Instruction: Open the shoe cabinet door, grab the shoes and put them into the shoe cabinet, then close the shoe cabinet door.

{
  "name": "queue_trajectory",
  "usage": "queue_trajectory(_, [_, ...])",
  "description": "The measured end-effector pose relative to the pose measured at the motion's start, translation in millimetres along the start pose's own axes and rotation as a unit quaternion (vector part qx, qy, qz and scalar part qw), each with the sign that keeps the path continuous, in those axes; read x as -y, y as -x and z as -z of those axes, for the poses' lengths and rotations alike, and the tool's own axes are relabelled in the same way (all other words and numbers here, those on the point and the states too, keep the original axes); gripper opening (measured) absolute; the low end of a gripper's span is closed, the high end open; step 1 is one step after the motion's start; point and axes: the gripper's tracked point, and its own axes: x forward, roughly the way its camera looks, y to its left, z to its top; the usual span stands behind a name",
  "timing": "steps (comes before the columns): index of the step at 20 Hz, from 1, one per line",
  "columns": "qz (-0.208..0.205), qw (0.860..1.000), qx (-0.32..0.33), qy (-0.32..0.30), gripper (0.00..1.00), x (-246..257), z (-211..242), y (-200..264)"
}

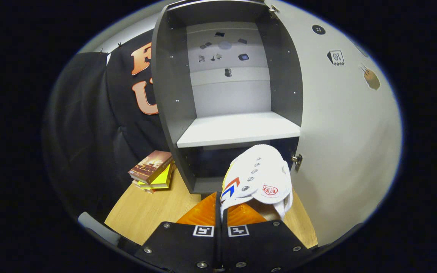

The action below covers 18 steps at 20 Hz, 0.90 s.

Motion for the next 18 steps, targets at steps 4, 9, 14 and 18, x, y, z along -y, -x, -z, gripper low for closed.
queue_trajectory(4, [0.003, 0.999, 0.025, 0.019, 0.00, -14, -38, 1])
queue_trajectory(9, [-0.003, 0.999, 0.040, 0.035, 0.00, -18, -81, -26])
queue_trajectory(14, [-0.003, 0.998, 0.050, 0.041, 0.00, -13, -117, -82])
queue_trajectory(18, [-0.001, 0.997, 0.056, 0.043, 0.00, -3, -144, -127])
